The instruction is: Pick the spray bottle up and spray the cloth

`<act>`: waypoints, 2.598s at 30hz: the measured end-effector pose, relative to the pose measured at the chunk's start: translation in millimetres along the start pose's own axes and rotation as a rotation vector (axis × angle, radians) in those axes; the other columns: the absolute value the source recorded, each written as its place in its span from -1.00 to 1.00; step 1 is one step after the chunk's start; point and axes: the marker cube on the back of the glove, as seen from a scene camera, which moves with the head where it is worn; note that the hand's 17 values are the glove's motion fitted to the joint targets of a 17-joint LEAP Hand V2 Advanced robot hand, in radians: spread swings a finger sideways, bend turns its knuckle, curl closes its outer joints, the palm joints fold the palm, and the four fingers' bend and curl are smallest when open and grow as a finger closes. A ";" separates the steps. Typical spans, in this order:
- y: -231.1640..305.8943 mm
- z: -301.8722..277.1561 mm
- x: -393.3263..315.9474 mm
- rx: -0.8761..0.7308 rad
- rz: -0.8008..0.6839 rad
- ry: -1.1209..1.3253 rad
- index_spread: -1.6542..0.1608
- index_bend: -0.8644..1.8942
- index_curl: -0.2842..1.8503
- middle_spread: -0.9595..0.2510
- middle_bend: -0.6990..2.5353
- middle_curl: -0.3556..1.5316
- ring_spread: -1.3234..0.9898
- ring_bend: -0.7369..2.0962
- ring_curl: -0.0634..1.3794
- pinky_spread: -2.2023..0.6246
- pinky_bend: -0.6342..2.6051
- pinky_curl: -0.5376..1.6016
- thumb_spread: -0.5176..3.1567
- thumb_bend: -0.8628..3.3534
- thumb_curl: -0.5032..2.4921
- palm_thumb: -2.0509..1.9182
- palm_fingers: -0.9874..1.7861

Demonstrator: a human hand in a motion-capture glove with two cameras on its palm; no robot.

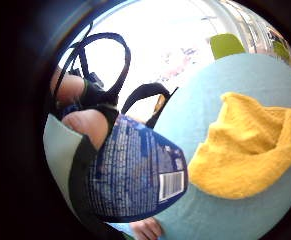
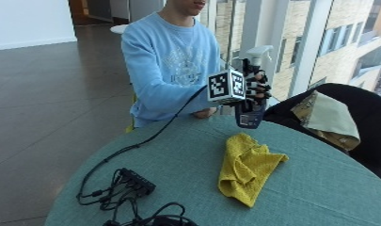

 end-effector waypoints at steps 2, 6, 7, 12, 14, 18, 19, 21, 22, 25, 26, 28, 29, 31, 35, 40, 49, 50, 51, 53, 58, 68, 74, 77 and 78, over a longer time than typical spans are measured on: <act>-1.4 12.0 4.8 -0.014 0.000 -0.005 0.61 -0.28 -0.42 0.47 -0.41 -0.13 0.17 -0.18 -0.38 0.67 -0.46 -0.15 -0.23 -0.60 -0.27 0.43 0.50; -2.3 33.2 15.1 -0.030 0.004 -0.013 0.61 -0.28 -0.42 0.47 -0.41 -0.13 0.17 -0.18 -0.38 0.67 -0.46 -0.15 -0.23 -0.60 -0.27 0.43 0.50; -2.1 36.8 17.4 -0.033 0.006 -0.014 0.61 -0.28 -0.42 0.47 -0.41 -0.13 0.17 -0.18 -0.38 0.67 -0.46 -0.15 -0.23 -0.60 -0.28 0.43 0.50; -2.4 46.9 24.5 -0.033 0.000 -0.021 0.61 -0.28 -0.42 0.46 -0.41 -0.13 0.16 -0.19 -0.38 0.67 -0.47 -0.15 -0.23 -0.60 -0.28 0.43 0.50; -2.8 49.5 25.2 -0.030 -0.003 -0.024 0.60 -0.27 -0.41 0.46 -0.42 -0.13 0.16 -0.19 -0.38 0.67 -0.47 -0.15 -0.22 -0.60 -0.28 0.43 0.50; -1.9 51.3 26.0 -0.040 0.002 -0.018 0.60 -0.27 -0.41 0.45 -0.42 -0.14 0.16 -0.20 -0.38 0.67 -0.47 -0.15 -0.20 -0.61 -0.29 0.42 0.50; -1.2 51.3 26.0 -0.046 0.006 -0.016 0.60 -0.27 -0.41 0.45 -0.42 -0.14 0.16 -0.20 -0.38 0.67 -0.48 -0.15 -0.20 -0.61 -0.30 0.42 0.50; -0.1 50.6 25.7 -0.056 0.014 -0.008 0.60 -0.27 -0.41 0.45 -0.42 -0.14 0.16 -0.21 -0.38 0.67 -0.47 -0.15 -0.19 -0.61 -0.31 0.40 0.49; 0.6 50.1 25.4 -0.061 0.016 -0.001 0.60 -0.27 -0.40 0.45 -0.43 -0.14 0.16 -0.21 -0.38 0.67 -0.47 -0.15 -0.19 -0.61 -0.31 0.40 0.49; 3.2 45.5 23.4 -0.068 0.014 0.037 0.58 -0.28 -0.41 0.45 -0.44 -0.14 0.15 -0.21 -0.39 0.67 -0.48 -0.15 -0.17 -0.61 -0.33 0.38 0.45; 4.2 41.6 22.4 -0.068 0.011 0.057 0.58 -0.29 -0.41 0.46 -0.44 -0.14 0.15 -0.22 -0.39 0.67 -0.48 -0.15 -0.17 -0.61 -0.33 0.38 0.44; 6.8 30.5 20.3 -0.067 0.002 0.103 0.56 -0.32 -0.43 0.45 -0.44 -0.14 0.14 -0.21 -0.38 0.68 -0.48 -0.15 -0.16 -0.61 -0.34 0.38 0.40; 8.7 24.0 19.5 -0.069 -0.003 0.127 0.55 -0.32 -0.43 0.45 -0.44 -0.14 0.14 -0.21 -0.38 0.68 -0.48 -0.15 -0.16 -0.61 -0.35 0.37 0.39; 14.3 7.8 18.9 -0.078 -0.008 0.177 0.54 -0.32 -0.44 0.45 -0.43 -0.14 0.13 -0.21 -0.38 0.68 -0.48 -0.15 -0.16 -0.61 -0.35 0.37 0.38; 35.5 -37.3 22.5 -0.098 0.011 0.296 0.52 -0.30 -0.45 0.45 -0.44 -0.15 0.13 -0.21 -0.39 0.68 -0.48 -0.15 -0.15 -0.60 -0.37 0.37 0.38; 74.0 -87.9 27.3 -0.100 0.039 0.510 0.52 -0.30 -0.46 0.45 -0.43 -0.15 0.12 -0.22 -0.39 0.68 -0.48 -0.16 -0.15 -0.60 -0.38 0.37 0.38; 166.2 -170.0 40.8 -0.111 0.154 0.855 0.49 -0.28 -0.46 0.46 -0.46 -0.17 0.13 -0.25 -0.40 0.70 -0.47 -0.15 -0.14 -0.60 -0.41 0.35 0.31; 178.0 -176.6 43.0 -0.109 0.165 0.881 0.49 -0.28 -0.46 0.46 -0.46 -0.17 0.13 -0.25 -0.41 0.70 -0.47 -0.15 -0.14 -0.60 -0.41 0.35 0.31; 189.1 -182.2 45.0 -0.109 0.173 0.906 0.49 -0.27 -0.46 0.46 -0.47 -0.17 0.14 -0.25 -0.41 0.70 -0.47 -0.15 -0.14 -0.60 -0.41 0.35 0.31; 207.2 -190.9 48.5 -0.118 0.184 0.952 0.49 -0.27 -0.46 0.47 -0.46 -0.18 0.14 -0.25 -0.41 0.71 -0.47 -0.15 -0.13 -0.60 -0.42 0.35 0.30; 233.9 -202.3 54.0 -0.165 0.204 1.029 0.48 -0.27 -0.46 0.47 -0.46 -0.19 0.14 -0.26 -0.42 0.72 -0.47 -0.15 -0.13 -0.60 -0.42 0.34 0.30; 248.5 -213.5 59.3 -0.182 0.214 1.068 0.48 -0.26 -0.45 0.47 -0.46 -0.20 0.14 -0.27 -0.42 0.72 -0.48 -0.15 -0.12 -0.60 -0.44 0.35 0.29; 250.0 -209.9 61.3 -0.201 0.213 1.079 0.49 -0.27 -0.44 0.47 -0.46 -0.20 0.14 -0.27 -0.42 0.72 -0.48 -0.16 -0.11 -0.60 -0.44 0.36 0.30; 250.0 -209.1 61.8 -0.216 0.210 1.084 0.49 -0.26 -0.44 0.47 -0.46 -0.21 0.14 -0.28 -0.42 0.72 -0.48 -0.16 -0.11 -0.60 -0.44 0.36 0.30; 249.9 -209.2 62.1 -0.220 0.208 1.085 0.50 -0.26 -0.44 0.47 -0.46 -0.21 0.14 -0.28 -0.42 0.72 -0.48 -0.16 -0.11 -0.60 -0.44 0.36 0.30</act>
